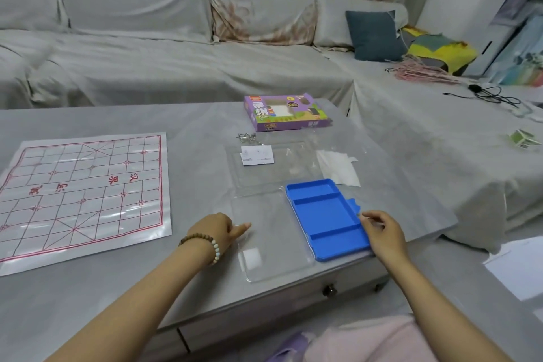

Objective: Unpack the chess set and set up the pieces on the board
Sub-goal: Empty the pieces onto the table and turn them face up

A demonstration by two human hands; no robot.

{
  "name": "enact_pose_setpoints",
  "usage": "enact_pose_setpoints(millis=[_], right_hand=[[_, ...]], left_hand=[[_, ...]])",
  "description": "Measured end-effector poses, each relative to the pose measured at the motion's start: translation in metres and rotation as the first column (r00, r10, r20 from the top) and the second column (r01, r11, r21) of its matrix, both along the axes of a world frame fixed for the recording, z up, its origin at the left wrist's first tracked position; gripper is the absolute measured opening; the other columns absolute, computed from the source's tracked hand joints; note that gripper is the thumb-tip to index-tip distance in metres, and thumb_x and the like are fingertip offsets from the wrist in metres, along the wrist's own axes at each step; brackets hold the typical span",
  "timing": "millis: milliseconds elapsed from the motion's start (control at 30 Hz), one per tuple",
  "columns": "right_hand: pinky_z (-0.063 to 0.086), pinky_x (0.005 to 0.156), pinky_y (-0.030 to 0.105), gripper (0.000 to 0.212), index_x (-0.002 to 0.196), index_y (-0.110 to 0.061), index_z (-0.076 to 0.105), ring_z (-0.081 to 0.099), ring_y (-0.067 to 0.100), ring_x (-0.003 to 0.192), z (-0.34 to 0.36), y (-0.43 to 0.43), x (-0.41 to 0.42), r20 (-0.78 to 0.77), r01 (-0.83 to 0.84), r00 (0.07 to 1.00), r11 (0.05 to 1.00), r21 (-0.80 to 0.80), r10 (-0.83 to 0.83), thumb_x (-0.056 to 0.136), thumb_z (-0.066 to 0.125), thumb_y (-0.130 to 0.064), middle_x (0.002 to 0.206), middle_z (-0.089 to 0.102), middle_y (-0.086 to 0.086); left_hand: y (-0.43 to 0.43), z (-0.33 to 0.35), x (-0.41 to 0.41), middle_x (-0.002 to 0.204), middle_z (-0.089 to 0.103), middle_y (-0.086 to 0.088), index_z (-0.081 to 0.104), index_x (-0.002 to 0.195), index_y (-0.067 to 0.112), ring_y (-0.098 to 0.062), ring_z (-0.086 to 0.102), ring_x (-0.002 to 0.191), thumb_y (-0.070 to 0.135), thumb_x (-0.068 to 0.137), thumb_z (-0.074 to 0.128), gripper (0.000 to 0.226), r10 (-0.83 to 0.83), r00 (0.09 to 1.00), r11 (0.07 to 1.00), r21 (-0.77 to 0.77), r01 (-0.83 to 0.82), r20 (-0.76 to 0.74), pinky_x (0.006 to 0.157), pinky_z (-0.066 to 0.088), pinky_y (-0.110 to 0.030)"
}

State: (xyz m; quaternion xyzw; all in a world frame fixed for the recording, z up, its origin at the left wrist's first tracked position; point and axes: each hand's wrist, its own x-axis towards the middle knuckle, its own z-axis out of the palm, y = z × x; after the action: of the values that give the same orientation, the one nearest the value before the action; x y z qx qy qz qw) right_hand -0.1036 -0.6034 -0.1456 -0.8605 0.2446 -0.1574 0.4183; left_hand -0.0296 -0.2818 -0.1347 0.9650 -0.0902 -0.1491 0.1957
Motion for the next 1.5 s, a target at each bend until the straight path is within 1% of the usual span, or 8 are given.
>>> enact_pose_setpoints(millis=[167, 367, 667, 800, 967, 1100, 1200, 1500], right_hand=[[0.038, 0.074, 0.011, 0.019, 0.108, -0.018, 0.059, 0.050, 0.009, 0.087, 0.030, 0.025, 0.035, 0.143, -0.171, 0.973, 0.981, -0.094, 0.183, 0.089, 0.063, -0.017, 0.105, 0.053, -0.002], [0.044, 0.089, 0.026, 0.045, 0.128, -0.010, 0.051, 0.053, 0.016, 0.107, 0.048, 0.080, 0.152, -0.066, -0.354, 0.927, 0.919, 0.171, 0.370, 0.088, 0.065, -0.024, 0.124, 0.056, 0.006], [0.052, 0.086, 0.038, 0.049, 0.108, -0.014, 0.066, 0.061, 0.031, 0.100, 0.015, 0.109, 0.249, -0.539, -0.312, 0.813, 0.946, -0.088, 0.218, 0.075, 0.062, -0.050, 0.112, 0.066, 0.008], [0.047, 0.068, 0.024, 0.018, 0.080, -0.016, 0.067, 0.058, 0.020, 0.078, 0.018, 0.110, 0.244, -0.387, -0.230, 0.887, 0.968, 0.099, 0.251, 0.081, 0.067, -0.034, 0.081, 0.064, 0.002], [0.044, 0.054, 0.012, 0.014, 0.088, -0.013, 0.056, 0.061, 0.006, 0.063, 0.060, 0.094, 0.243, -0.004, -0.292, 0.944, 0.842, 0.454, 0.330, 0.084, 0.067, -0.006, 0.076, 0.065, 0.002], [0.047, 0.067, 0.013, 0.022, 0.102, -0.010, 0.062, 0.065, 0.008, 0.075, 0.089, 0.069, 0.283, 0.113, -0.307, 0.952, 0.887, 0.344, 0.285, 0.081, 0.069, -0.007, 0.093, 0.068, 0.006], [0.045, 0.088, 0.024, 0.023, 0.104, -0.003, 0.068, 0.059, 0.016, 0.093, 0.086, 0.049, 0.313, 0.052, -0.266, 0.964, 0.928, 0.260, 0.262, 0.081, 0.069, -0.009, 0.104, 0.065, 0.007], [0.032, 0.091, 0.031, 0.029, 0.061, -0.018, 0.059, 0.053, 0.029, 0.110, 0.036, 0.029, 0.343, -0.424, -0.254, 0.896, 0.933, -0.254, 0.128, 0.085, 0.054, -0.032, 0.096, 0.064, 0.005]], left_hand=[[0.003, 0.017, 0.029, 0.091, 0.062, 0.000, 0.054, 0.097, 0.019, -0.020, 0.057, 0.084, 0.059, 0.089, 0.039, 0.043, 0.129, 0.974, 0.990, -0.075, -0.117, 0.184, 0.069, 0.040, -0.028], [-0.015, 0.017, 0.083, 0.147, 0.036, -0.010, 0.032, 0.142, 0.010, -0.023, 0.033, 0.135, 0.042, 0.097, 0.035, 0.055, 0.127, 0.990, 0.903, -0.420, -0.089, 0.065, 0.111, 0.024, -0.032], [-0.048, -0.007, 0.132, 0.153, 0.021, -0.007, 0.024, 0.143, 0.016, -0.023, 0.001, 0.144, 0.054, 0.095, 0.024, 0.062, 0.042, 0.992, 0.992, -0.123, -0.028, 0.118, 0.115, -0.002, -0.037], [-0.055, -0.006, 0.140, 0.150, 0.027, -0.008, 0.027, 0.143, 0.014, -0.026, 0.010, 0.142, 0.059, 0.092, 0.022, 0.069, 0.147, 0.985, 0.948, -0.295, -0.115, 0.091, 0.116, 0.003, -0.037], [-0.054, 0.040, 0.142, 0.123, 0.047, 0.016, 0.045, 0.126, 0.029, -0.006, 0.042, 0.118, 0.045, 0.098, 0.027, 0.037, 0.261, 0.943, 0.667, -0.744, -0.021, 0.207, 0.100, 0.025, -0.015], [-0.069, 0.076, 0.172, 0.125, 0.046, 0.018, 0.039, 0.127, 0.033, 0.005, 0.036, 0.111, 0.037, 0.100, 0.021, 0.032, 0.167, 0.980, 0.584, -0.812, -0.010, 0.108, 0.084, 0.022, 0.005], [-0.092, 0.077, 0.204, 0.120, 0.051, 0.012, 0.040, 0.136, 0.027, 0.000, 0.039, 0.109, 0.043, 0.100, 0.014, 0.047, 0.111, 0.992, 0.562, -0.819, -0.114, -0.061, 0.090, 0.024, -0.014], [-0.113, 0.028, 0.252, 0.130, 0.055, -0.001, 0.050, 0.131, 0.025, -0.024, 0.051, 0.120, 0.058, 0.092, 0.005, 0.068, 0.066, 0.976, 0.772, -0.609, -0.180, -0.205, 0.101, 0.032, -0.032]])
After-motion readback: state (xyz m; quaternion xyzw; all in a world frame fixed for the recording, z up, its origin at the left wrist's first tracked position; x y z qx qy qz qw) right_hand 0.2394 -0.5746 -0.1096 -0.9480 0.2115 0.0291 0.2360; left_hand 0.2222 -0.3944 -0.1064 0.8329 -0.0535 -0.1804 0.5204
